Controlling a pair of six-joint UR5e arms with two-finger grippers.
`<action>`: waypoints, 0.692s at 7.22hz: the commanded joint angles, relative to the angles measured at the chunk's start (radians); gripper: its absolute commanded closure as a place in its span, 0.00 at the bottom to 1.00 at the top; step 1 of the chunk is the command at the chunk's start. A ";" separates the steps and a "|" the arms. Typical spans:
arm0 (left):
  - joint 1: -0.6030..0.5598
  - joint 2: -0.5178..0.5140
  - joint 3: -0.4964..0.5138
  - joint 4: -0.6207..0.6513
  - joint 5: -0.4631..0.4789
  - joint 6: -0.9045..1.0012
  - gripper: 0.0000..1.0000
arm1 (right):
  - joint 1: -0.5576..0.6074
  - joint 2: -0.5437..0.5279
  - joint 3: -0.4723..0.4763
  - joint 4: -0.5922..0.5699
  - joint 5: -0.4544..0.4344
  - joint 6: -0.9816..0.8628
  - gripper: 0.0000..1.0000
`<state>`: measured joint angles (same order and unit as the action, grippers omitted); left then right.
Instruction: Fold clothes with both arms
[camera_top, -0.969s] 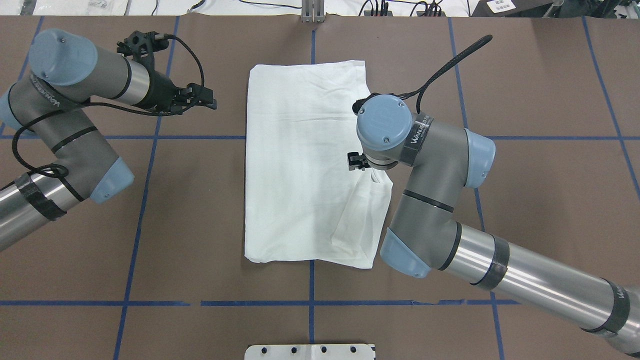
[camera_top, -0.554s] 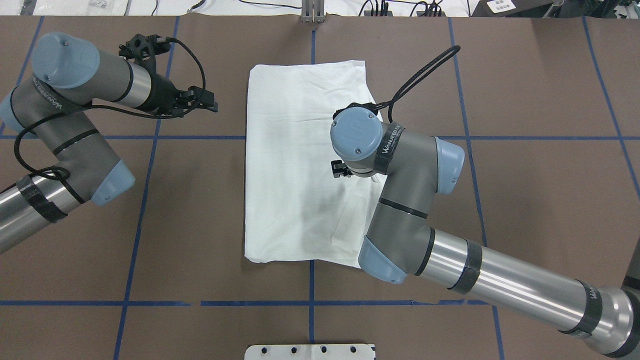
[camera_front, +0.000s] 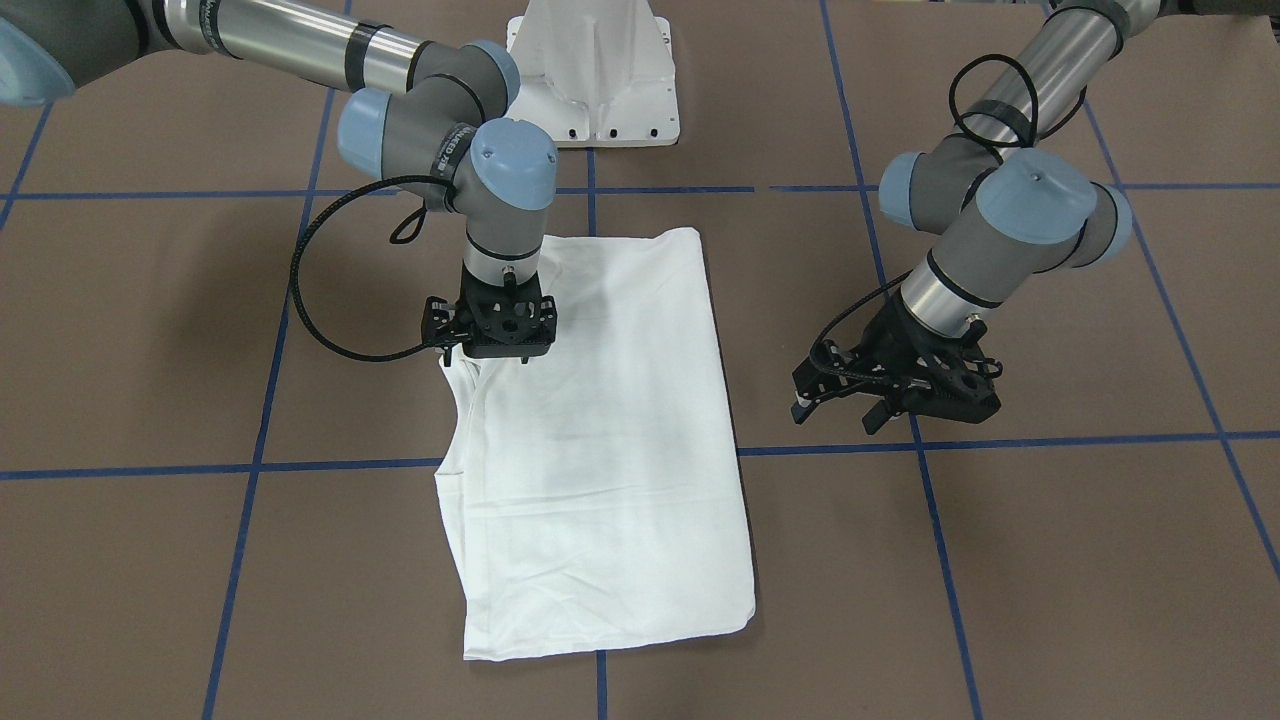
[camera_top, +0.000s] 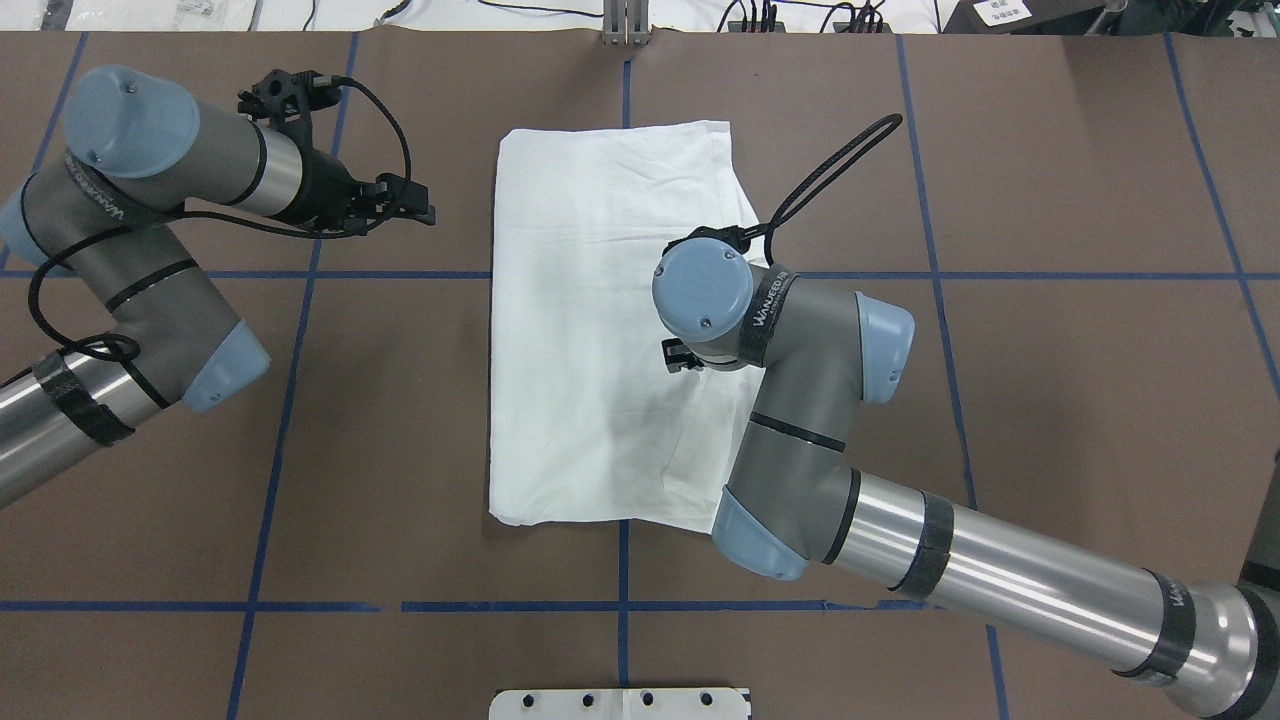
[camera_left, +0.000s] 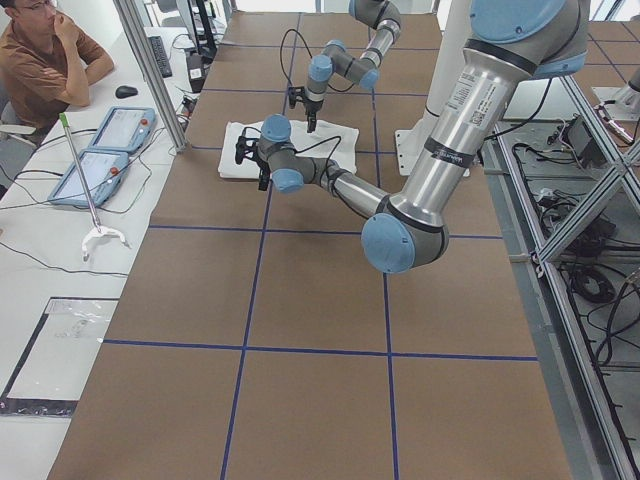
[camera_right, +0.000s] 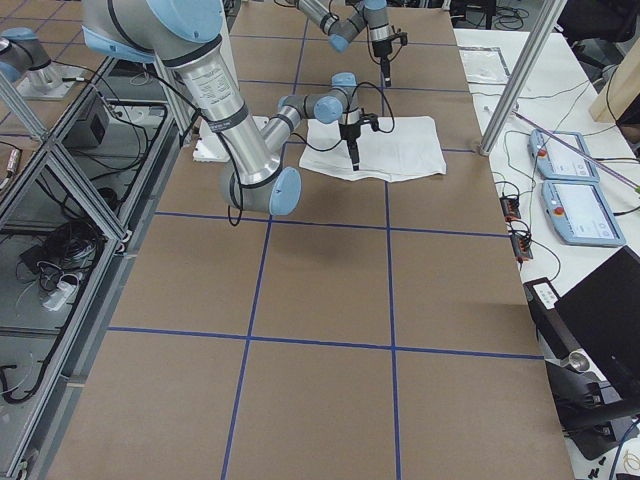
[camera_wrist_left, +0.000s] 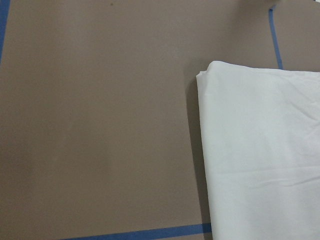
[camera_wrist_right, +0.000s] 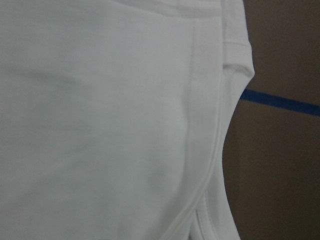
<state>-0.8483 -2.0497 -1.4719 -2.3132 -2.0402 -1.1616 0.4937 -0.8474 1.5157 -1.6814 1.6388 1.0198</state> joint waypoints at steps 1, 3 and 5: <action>0.000 -0.001 -0.004 0.001 0.000 0.000 0.00 | 0.000 -0.015 0.012 -0.007 0.001 -0.003 0.00; 0.000 -0.001 -0.005 0.001 0.000 -0.003 0.00 | 0.014 -0.047 0.047 -0.011 0.007 -0.009 0.00; 0.000 -0.003 -0.005 0.001 -0.002 -0.003 0.00 | 0.023 -0.126 0.131 -0.011 0.010 -0.017 0.00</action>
<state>-0.8483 -2.0519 -1.4769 -2.3117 -2.0405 -1.1640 0.5098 -0.9319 1.6007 -1.6909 1.6466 1.0065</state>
